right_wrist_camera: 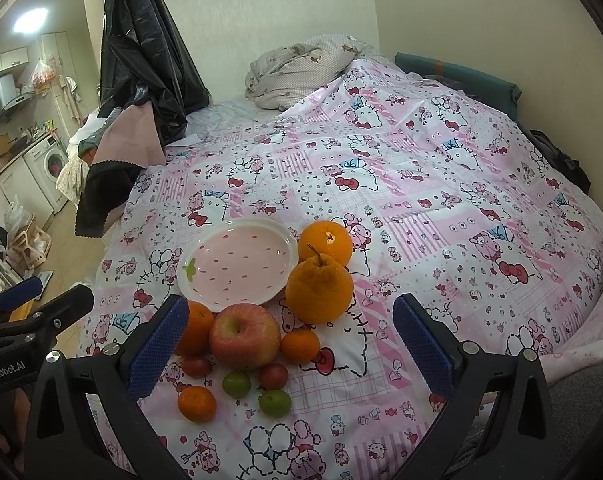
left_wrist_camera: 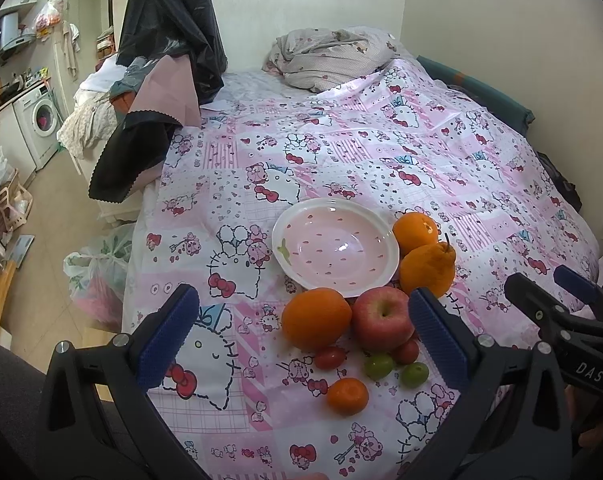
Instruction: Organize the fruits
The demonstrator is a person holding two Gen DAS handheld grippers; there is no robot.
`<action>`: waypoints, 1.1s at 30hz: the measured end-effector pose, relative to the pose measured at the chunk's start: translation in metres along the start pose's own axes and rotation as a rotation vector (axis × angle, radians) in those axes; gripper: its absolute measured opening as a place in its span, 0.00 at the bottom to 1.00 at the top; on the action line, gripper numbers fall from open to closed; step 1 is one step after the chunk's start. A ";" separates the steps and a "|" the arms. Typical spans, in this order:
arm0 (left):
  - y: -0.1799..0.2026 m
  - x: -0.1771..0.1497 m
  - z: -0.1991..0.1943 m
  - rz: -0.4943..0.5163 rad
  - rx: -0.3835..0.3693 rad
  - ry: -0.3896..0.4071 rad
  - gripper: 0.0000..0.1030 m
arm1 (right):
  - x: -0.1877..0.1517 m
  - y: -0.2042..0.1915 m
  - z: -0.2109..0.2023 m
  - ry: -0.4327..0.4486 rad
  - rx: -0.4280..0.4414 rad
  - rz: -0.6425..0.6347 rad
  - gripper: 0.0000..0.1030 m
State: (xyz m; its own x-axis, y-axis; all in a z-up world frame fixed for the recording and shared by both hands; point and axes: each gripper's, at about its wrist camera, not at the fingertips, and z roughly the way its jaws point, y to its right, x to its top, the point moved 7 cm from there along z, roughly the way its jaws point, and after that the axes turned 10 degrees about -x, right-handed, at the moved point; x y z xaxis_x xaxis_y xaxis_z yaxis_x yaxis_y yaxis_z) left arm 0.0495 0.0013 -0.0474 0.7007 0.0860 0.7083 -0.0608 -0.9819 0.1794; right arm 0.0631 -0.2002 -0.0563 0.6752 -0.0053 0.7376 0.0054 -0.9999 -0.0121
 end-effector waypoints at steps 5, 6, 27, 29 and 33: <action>-0.001 0.000 0.000 0.001 -0.001 0.000 1.00 | 0.000 0.000 0.000 0.000 0.001 0.000 1.00; -0.001 0.000 0.000 0.000 -0.001 0.001 1.00 | 0.000 0.000 0.000 0.000 0.000 -0.001 1.00; -0.002 0.000 0.000 0.000 0.001 0.002 1.00 | -0.001 0.001 0.001 -0.002 -0.001 0.000 1.00; -0.002 0.000 0.000 0.000 0.000 0.002 1.00 | -0.001 0.001 0.001 -0.003 -0.002 0.001 1.00; -0.002 0.000 0.000 0.000 0.001 0.002 1.00 | -0.001 0.001 0.001 -0.003 -0.001 0.002 1.00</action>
State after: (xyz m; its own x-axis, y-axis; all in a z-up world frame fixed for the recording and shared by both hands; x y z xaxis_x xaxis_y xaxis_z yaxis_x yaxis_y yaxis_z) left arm 0.0494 0.0028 -0.0482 0.6993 0.0859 0.7096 -0.0606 -0.9820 0.1787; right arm 0.0628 -0.2011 -0.0574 0.6777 -0.0073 0.7353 0.0030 -0.9999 -0.0126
